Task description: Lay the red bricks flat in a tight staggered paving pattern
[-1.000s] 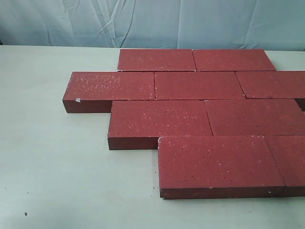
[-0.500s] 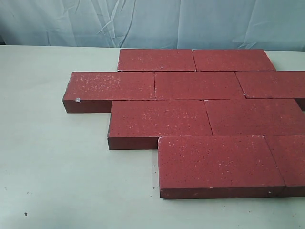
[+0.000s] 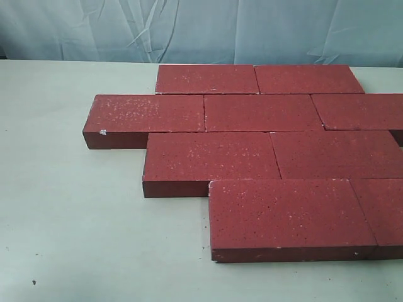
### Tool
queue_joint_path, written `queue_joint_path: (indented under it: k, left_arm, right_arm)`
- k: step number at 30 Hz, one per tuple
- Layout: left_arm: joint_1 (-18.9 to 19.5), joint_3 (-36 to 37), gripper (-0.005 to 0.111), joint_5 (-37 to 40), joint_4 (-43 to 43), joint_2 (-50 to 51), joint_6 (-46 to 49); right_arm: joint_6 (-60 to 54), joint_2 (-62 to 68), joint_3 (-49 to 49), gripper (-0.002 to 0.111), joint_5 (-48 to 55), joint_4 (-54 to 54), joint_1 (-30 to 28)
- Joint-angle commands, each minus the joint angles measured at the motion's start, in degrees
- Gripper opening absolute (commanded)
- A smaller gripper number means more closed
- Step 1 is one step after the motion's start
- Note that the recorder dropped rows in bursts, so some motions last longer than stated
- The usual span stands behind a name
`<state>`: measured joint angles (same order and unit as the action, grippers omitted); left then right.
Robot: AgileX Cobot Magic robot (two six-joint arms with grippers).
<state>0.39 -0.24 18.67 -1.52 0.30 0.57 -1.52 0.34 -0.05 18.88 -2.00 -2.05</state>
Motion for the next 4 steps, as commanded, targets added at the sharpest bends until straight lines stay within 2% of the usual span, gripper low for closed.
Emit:
queue_joint_path:
  k: [1, 4]
  left_arm:
    - [-0.50, 0.24, 0.000, -0.84, 0.07, -0.30, 0.05]
    - [-0.50, 0.24, 0.000, -0.84, 0.07, -0.30, 0.05]
  right_arm:
    - [-0.01, -0.34, 0.05, -0.001, -0.41, 0.01, -0.23]
    - [-0.01, -0.34, 0.05, -0.001, -0.79, 0.02, -0.23]
